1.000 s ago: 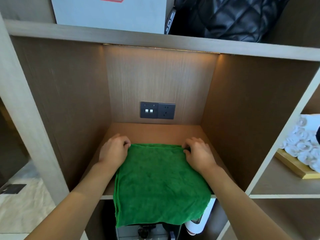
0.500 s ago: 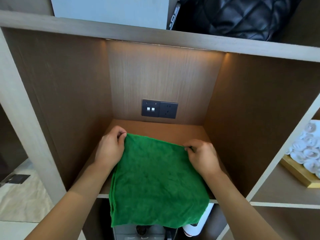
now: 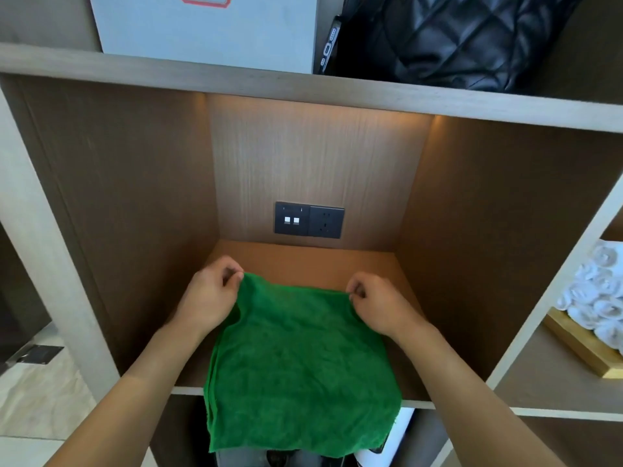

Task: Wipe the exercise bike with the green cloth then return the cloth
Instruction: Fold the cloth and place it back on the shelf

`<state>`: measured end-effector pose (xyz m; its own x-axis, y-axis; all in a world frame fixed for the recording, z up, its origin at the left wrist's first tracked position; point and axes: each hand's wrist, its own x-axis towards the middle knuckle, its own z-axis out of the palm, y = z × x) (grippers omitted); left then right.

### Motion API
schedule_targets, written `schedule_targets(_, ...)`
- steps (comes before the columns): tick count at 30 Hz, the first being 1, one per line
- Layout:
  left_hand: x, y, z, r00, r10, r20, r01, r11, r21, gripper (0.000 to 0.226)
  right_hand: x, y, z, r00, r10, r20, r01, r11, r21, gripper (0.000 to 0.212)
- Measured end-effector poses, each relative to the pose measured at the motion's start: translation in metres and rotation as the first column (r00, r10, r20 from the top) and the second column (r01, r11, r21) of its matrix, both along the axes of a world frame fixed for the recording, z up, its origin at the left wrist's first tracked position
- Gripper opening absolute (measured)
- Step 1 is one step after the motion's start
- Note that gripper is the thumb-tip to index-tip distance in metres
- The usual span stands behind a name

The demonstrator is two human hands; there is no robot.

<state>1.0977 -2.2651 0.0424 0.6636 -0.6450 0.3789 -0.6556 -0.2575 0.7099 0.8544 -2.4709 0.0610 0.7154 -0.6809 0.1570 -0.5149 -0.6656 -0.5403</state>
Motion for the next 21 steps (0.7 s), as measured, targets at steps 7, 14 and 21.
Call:
schedule_targets(7, -0.01, -0.008, -0.019, 0.983, 0.015, 0.185, -0.063, 0.965, 0.254, 0.015, 0.0, 0.0, -0.027, 0.983, -0.066, -0.171, 0.039, 0.987, -0.153, 0.023)
schedule_targets(14, -0.005, -0.015, -0.012, 0.985, -0.009, 0.174, -0.033, 0.971, 0.237, 0.013, 0.004, -0.005, -0.022, 0.954, -0.112, -0.279, 0.062, 0.981, -0.181, 0.044)
schedule_targets(21, 0.004, -0.006, -0.004, 0.991, 0.119, -0.052, -0.116, 0.992, 0.057, 0.012, -0.019, -0.008, -0.017, 0.962, -0.167, 0.218, 0.189, 0.979, -0.083, 0.01)
